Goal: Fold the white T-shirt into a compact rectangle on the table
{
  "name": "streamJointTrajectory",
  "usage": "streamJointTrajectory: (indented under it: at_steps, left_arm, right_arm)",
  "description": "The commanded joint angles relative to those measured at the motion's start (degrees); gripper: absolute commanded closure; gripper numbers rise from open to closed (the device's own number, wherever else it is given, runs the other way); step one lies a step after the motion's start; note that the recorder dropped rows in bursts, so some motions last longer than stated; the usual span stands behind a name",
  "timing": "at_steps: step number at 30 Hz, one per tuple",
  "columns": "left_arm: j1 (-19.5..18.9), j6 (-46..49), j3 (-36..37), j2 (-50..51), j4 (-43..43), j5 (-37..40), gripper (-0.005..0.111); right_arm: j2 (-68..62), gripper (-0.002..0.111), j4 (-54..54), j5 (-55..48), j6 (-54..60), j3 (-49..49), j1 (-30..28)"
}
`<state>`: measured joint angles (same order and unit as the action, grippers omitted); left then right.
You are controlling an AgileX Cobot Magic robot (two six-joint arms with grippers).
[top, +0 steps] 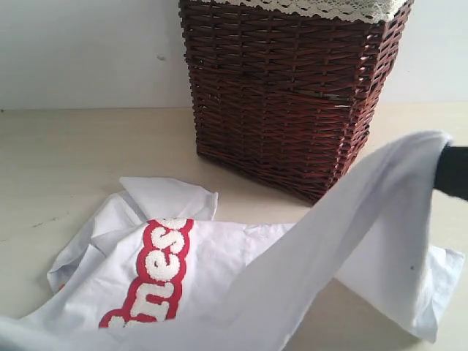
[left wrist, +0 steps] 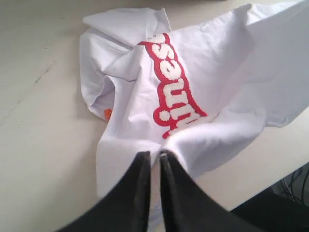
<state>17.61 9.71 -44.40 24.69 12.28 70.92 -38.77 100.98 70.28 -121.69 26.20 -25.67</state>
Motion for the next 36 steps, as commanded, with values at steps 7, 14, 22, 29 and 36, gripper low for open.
streamJointTrajectory:
  at_steps: [7,14,22,29,36]
  left_arm:
    - [0.2,-1.0,-2.0,0.2,-5.8,-3.5,0.054]
    - [0.2,1.9,2.0,12.9,0.6,-19.2,0.079]
    - [0.2,17.4,3.7,36.5,19.0,-30.8,0.078]
    - [0.2,27.2,3.7,49.8,27.8,-30.8,0.078]
    - [0.2,30.5,3.7,51.0,32.3,-30.3,0.078]
  right_arm:
    - [0.7,0.054,-1.0,-2.7,0.2,-1.2,2.6]
    - [-8.5,0.084,-1.0,-17.9,2.9,-1.2,2.7]
    - [-27.7,0.108,-1.0,-12.8,12.1,0.5,6.1]
    - [-33.9,0.108,-1.0,-11.7,22.8,2.9,11.3]
    - [-30.6,0.108,-1.0,-15.2,38.6,6.6,17.4]
